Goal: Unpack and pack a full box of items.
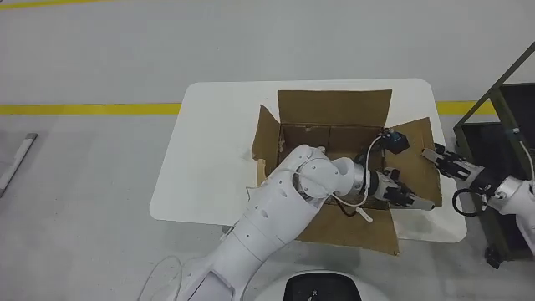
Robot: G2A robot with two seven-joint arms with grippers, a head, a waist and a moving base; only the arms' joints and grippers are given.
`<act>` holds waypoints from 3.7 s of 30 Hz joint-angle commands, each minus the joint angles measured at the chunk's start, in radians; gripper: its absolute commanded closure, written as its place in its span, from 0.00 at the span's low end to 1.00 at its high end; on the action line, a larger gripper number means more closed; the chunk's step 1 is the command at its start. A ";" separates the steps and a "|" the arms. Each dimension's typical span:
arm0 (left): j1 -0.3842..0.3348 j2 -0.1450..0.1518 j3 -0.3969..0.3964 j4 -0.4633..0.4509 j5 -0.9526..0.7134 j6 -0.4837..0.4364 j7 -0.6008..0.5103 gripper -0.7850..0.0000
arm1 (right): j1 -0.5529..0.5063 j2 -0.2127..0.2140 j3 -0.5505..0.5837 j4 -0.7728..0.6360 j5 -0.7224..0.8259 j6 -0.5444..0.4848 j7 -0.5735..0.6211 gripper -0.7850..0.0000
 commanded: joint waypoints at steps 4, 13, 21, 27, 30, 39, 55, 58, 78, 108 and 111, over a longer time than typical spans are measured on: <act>0.040 0.039 -0.070 -0.060 0.150 0.045 0.038 0.00 | -0.015 -0.004 -0.015 0.026 0.006 -0.007 -0.030 1.00; 0.140 0.107 -0.205 -0.161 0.422 0.187 0.062 0.00 | -0.006 -0.014 -0.075 0.050 -0.031 0.000 -0.085 1.00; 0.192 0.133 -0.298 -0.223 0.435 0.260 0.047 0.00 | 0.022 -0.026 -0.133 0.087 -0.063 0.014 -0.146 1.00; 0.192 0.133 -0.298 -0.223 0.435 0.260 0.047 0.00 | 0.042 -0.031 -0.156 0.109 -0.069 0.001 -0.159 1.00; 0.192 0.133 -0.298 -0.223 0.435 0.260 0.047 0.00 | 0.047 -0.032 -0.160 0.115 -0.070 -0.006 -0.161 1.00; 0.202 0.135 -0.273 -0.226 0.533 0.326 0.058 0.00 | 0.057 -0.034 -0.162 0.118 -0.077 -0.036 -0.169 1.00; 0.130 0.103 -0.123 -0.173 0.781 0.628 -0.199 0.00 | 0.062 -0.038 -0.167 0.110 -0.090 -0.055 -0.177 1.00; 0.130 0.103 -0.123 -0.173 0.781 0.628 -0.199 0.00 | 0.060 -0.039 -0.165 0.110 -0.088 -0.061 -0.179 1.00; 0.074 0.042 -0.037 0.029 0.801 0.837 -0.307 0.00 | 0.045 -0.042 -0.158 0.091 -0.093 -0.079 -0.182 1.00; -0.004 -0.055 -0.006 0.269 0.769 0.866 -0.239 0.52 | 0.028 -0.044 -0.140 0.081 -0.090 -0.085 -0.172 1.00; -0.002 -0.058 -0.012 0.275 0.773 0.868 -0.237 0.51 | 0.023 -0.043 -0.134 0.077 -0.090 -0.086 -0.173 1.00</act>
